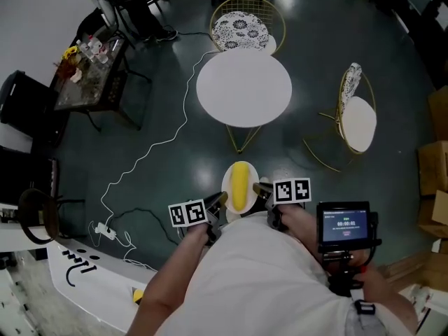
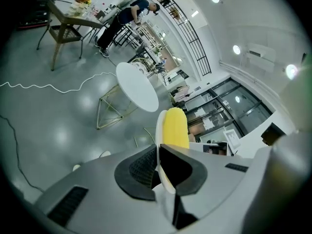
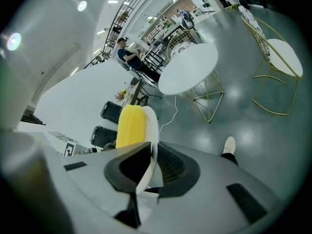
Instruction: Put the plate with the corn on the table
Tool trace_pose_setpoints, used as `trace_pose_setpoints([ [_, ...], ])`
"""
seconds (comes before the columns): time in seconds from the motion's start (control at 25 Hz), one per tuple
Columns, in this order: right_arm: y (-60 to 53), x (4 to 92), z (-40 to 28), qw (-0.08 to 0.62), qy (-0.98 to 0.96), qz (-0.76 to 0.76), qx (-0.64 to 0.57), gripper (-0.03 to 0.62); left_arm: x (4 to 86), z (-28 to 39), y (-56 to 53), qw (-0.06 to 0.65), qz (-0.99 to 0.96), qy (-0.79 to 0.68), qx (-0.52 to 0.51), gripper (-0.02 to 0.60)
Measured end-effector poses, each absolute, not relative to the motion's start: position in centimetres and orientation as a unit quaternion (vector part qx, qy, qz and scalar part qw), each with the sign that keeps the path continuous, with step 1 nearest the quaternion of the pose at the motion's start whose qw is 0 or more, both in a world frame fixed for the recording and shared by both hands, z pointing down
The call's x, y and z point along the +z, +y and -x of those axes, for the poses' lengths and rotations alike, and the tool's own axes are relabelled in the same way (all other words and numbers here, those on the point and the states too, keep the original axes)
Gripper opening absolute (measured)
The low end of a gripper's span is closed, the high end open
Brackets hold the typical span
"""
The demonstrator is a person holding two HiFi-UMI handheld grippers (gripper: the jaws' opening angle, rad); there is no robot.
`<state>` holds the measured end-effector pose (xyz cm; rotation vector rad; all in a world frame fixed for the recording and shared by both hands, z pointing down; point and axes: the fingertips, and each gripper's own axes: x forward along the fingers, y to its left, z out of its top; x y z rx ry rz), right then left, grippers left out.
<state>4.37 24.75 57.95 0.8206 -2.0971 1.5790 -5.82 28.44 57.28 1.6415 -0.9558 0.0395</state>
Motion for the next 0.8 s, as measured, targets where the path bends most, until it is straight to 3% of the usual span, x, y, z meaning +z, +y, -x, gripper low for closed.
trace_pose_setpoints([
  [0.8,25.1,57.6,-6.1,0.174,-0.739,-0.328,0.562,0.048,57.5,4.4,27.9,0.584,-0.720,-0.374,0.035,0.029],
])
